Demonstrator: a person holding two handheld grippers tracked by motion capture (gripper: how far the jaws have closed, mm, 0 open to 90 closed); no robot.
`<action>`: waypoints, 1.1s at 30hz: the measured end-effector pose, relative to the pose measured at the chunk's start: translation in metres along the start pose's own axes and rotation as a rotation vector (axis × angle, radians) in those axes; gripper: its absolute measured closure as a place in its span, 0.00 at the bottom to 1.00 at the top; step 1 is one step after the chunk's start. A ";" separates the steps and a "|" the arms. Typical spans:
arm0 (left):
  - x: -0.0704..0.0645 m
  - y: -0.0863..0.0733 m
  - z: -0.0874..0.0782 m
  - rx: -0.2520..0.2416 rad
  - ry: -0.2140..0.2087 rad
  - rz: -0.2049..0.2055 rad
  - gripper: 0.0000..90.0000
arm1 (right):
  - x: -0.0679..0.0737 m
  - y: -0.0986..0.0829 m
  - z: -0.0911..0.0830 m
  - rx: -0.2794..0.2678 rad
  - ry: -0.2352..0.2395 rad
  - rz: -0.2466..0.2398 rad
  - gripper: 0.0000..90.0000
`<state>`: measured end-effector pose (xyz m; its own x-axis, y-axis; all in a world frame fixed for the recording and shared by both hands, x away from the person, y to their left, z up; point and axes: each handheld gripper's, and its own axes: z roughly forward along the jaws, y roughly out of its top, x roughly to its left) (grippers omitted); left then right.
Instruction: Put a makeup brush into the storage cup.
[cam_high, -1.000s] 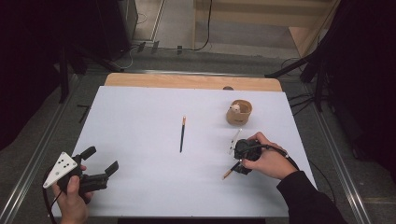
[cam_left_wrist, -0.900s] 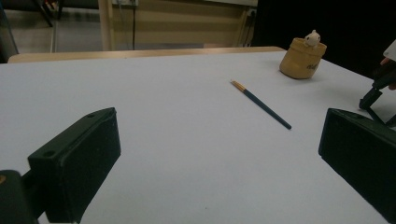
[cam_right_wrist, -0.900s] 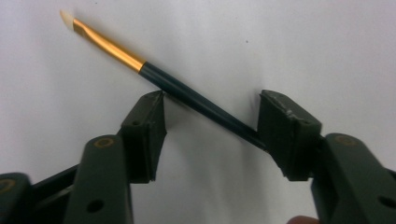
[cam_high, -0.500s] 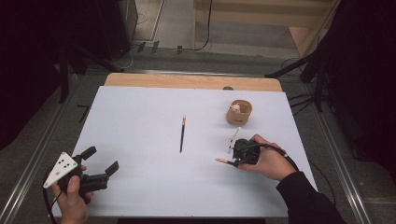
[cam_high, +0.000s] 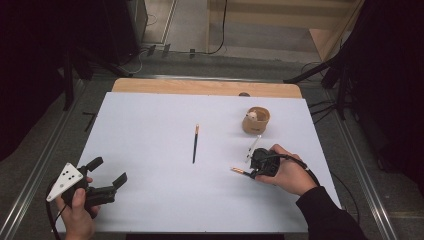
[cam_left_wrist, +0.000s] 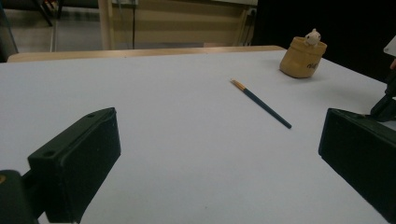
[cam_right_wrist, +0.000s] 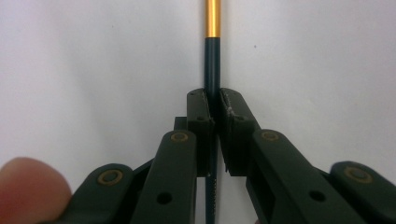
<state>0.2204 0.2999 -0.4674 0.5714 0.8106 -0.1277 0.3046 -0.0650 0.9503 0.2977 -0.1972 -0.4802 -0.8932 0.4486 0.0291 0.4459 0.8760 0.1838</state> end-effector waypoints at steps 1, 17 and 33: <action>0.000 0.000 0.000 0.001 0.000 0.000 0.00 | 0.000 0.000 -0.001 -0.003 0.001 0.002 0.94; 0.000 0.000 0.000 -0.001 0.000 -0.002 0.00 | -0.002 -0.001 -0.013 -0.144 0.002 0.055 0.94; 0.001 0.000 -0.001 -0.005 0.003 -0.006 0.00 | -0.007 -0.007 -0.028 -0.324 -0.015 0.120 0.94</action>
<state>0.2201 0.3009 -0.4672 0.5672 0.8128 -0.1327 0.3046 -0.0574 0.9507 0.2989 -0.2114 -0.4542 -0.8332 0.5502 0.0552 0.5046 0.7157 0.4828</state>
